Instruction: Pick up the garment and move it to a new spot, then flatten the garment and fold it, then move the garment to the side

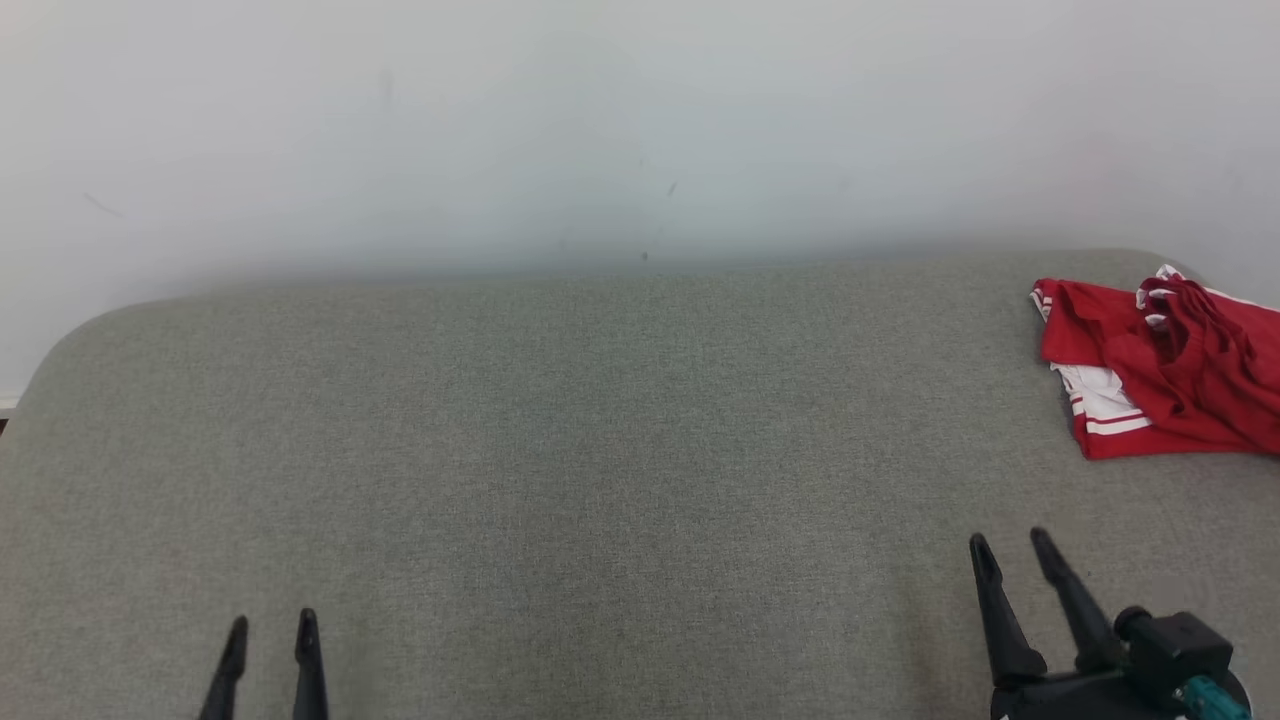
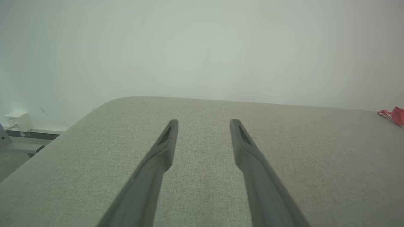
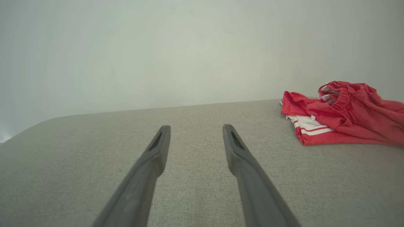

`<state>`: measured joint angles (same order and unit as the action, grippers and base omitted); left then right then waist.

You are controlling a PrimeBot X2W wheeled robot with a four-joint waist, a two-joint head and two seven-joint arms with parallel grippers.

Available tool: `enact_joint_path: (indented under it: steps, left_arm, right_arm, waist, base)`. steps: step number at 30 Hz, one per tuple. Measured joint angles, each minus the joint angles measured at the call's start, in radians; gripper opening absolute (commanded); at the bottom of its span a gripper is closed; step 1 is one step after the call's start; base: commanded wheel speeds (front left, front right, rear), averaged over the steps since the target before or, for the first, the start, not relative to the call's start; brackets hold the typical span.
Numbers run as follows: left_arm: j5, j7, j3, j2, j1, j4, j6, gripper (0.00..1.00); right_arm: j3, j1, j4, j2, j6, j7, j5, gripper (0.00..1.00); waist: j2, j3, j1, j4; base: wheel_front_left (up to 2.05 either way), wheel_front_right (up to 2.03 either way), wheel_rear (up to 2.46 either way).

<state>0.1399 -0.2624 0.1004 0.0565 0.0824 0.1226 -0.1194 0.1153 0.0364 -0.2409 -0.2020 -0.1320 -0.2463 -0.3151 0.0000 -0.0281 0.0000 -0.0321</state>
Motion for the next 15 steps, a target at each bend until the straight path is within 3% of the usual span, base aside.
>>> enact_joint_path:
  steps: [4, 15]
  left_arm:
    - [0.013, 0.011, 0.000, -0.006, 0.005, 0.036, 0.000, 0.00]
    - [0.224, 0.066, 0.004, -0.006, -0.008, 0.053, 0.000, 0.00]
  right_arm:
    - [0.004, -0.027, -0.030, 0.011, 0.000, 0.007, -0.009, 0.00]
    - [-0.027, -0.023, -0.030, 0.030, 0.000, 0.055, -0.198, 0.00]
  waist:
    - [0.0001, 0.000, 0.0000, 0.000]
    - [0.0001, 0.003, 0.0000, 0.003]
  base:
    - [0.00, 0.00, 0.00]
    - [0.00, 0.00, 0.00]
